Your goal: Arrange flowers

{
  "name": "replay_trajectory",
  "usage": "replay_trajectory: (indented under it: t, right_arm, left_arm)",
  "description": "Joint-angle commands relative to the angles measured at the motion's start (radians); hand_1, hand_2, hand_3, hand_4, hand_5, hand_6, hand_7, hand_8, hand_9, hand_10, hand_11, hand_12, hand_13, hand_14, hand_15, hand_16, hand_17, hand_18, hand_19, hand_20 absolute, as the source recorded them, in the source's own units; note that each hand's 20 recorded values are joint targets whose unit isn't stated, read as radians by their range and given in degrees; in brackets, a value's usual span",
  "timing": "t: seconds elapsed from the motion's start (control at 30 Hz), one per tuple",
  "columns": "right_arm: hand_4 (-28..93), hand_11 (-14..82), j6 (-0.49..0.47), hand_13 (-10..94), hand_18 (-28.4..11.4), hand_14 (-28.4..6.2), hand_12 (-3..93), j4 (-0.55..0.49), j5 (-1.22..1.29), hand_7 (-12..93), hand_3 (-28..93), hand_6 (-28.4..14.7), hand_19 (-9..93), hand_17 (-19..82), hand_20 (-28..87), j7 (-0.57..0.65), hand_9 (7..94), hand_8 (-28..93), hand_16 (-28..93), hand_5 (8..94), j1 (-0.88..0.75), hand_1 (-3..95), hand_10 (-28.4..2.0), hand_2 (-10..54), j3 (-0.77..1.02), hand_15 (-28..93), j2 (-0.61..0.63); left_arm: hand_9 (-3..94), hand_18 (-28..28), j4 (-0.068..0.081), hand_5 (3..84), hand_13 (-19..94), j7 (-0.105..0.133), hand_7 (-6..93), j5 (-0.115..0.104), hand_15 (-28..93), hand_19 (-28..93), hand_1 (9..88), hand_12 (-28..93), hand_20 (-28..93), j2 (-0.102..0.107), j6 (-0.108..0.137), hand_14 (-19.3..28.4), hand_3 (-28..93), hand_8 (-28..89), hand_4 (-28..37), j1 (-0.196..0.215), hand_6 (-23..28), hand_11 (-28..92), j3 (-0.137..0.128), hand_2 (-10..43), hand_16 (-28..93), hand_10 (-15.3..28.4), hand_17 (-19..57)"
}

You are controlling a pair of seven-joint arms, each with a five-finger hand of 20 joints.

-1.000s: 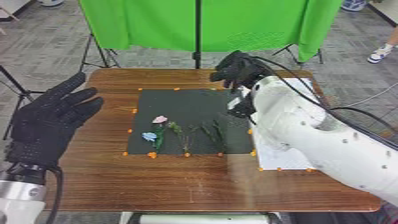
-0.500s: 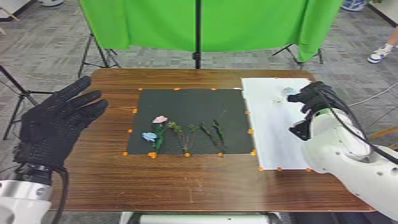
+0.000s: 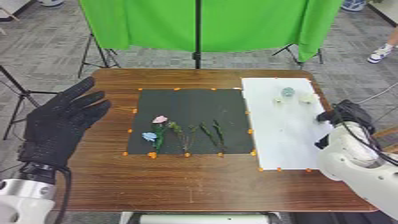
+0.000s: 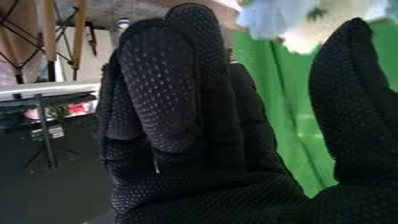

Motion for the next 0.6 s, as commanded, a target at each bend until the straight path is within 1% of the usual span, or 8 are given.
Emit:
replay_trajectory:
  t: [0.03,0.13,0.2,0.23,0.3,0.37,0.4,0.6]
  right_arm:
    - [-28,23.7,-0.041,81,-22.2,-8.0,15.0,0.052,-0.008,12,70,-1.0,93,39,-3,-0.037,79.3,-12,16,45.9,0.122,36.1,-14.8,-9.2,-0.114,60,-0.012]
    - [-28,23.1,-0.052,81,-21.9,-7.9,14.7,0.077,0.0,12,70,-0.5,93,39,-5,-0.038,78.5,-12,15,45.6,0.152,37.1,-14.7,-9.4,-0.154,59,-0.02]
    - [-28,22.8,-0.075,80,-21.8,-8.1,14.6,0.09,0.029,12,70,0.2,93,40,-6,-0.061,78.2,-12,15,46.3,0.138,37.9,-14.5,-9.5,-0.133,58,-0.026]
    - [-28,21.9,-0.084,80,-21.5,-8.5,14.3,0.091,0.046,12,69,1.2,92,40,-7,-0.069,77.8,-12,15,47.4,0.13,38.7,-14.1,-9.5,-0.124,57,-0.026]
    - [-28,19.6,-0.076,80,-21.2,-8.2,13.8,0.1,0.033,13,69,2.9,91,40,-9,-0.075,77.4,-13,15,52.9,0.123,40.9,-12.7,-9.5,-0.133,55,-0.024]
    - [-28,18.2,-0.088,80,-20.7,-7.9,13.6,0.107,0.031,14,69,4.0,89,40,-10,-0.079,77.8,-13,15,57.7,0.132,43.8,-11.3,-9.5,-0.158,54,-0.023]
    - [-28,17.3,-0.093,80,-20.4,-7.6,13.8,0.11,0.041,14,69,4.4,88,40,-11,-0.085,78.3,-13,15,60.0,0.125,45.7,-10.8,-9.5,-0.152,52,-0.024]
    - [-28,4.4,-0.031,85,-17.0,-4.6,25.2,0.128,-0.011,13,54,5.4,87,44,-10,-0.104,90.2,-3,19,80.2,0.122,60.3,-5.1,-9.5,-0.196,45,-0.03]
  left_arm:
    - [32.2,28.4,0.009,36.8,24,0.006,15.4,-0.01,50,60,23.7,11,5,0.003,0.012,28.4,76,-10,-22.3,-0.001,10.5,27,0.011,7.4,-9,21.9,-9.6]
    - [32.2,28.4,0.01,36.8,24,0.004,15.4,-0.011,50,60,23.7,11,5,0.0,0.011,28.4,76,-10,-22.3,-0.001,10.5,27,0.011,7.3,-9,21.8,-9.6]
    - [32.2,28.4,0.011,36.7,24,0.014,15.4,-0.021,50,60,23.6,11,5,0.003,0.011,28.4,76,-10,-22.3,0.002,10.4,27,0.013,7.3,-9,21.8,-9.6]
    - [32.2,28.4,0.011,36.7,24,0.014,15.4,-0.018,50,60,23.6,11,5,0.001,0.002,28.4,76,-10,-22.3,0.004,10.4,27,0.01,7.3,-9,21.8,-9.6]
    - [32.2,28.4,0.01,36.7,24,0.006,15.3,-0.013,50,60,23.6,11,5,-0.003,-0.001,28.4,76,-10,-22.3,0.005,10.4,27,0.007,7.3,-9,21.9,-9.6]
    - [32.2,28.4,0.008,36.7,24,0.017,15.4,-0.016,50,60,23.6,11,5,-0.003,0.005,28.4,76,-10,-22.3,0.015,10.4,27,0.005,7.2,-9,21.9,-9.6]
    - [32.2,28.4,0.008,36.7,24,0.01,15.4,-0.014,50,60,23.6,11,5,-0.007,0.005,28.4,76,-10,-22.3,0.01,10.4,27,0.004,7.2,-9,21.9,-9.6]
    - [32.2,28.4,0.006,36.7,24,0.017,15.3,-0.014,50,60,23.5,11,5,-0.01,0.004,28.4,76,-10,-22.3,0.019,10.4,27,0.002,7.2,-9,21.8,-9.6]
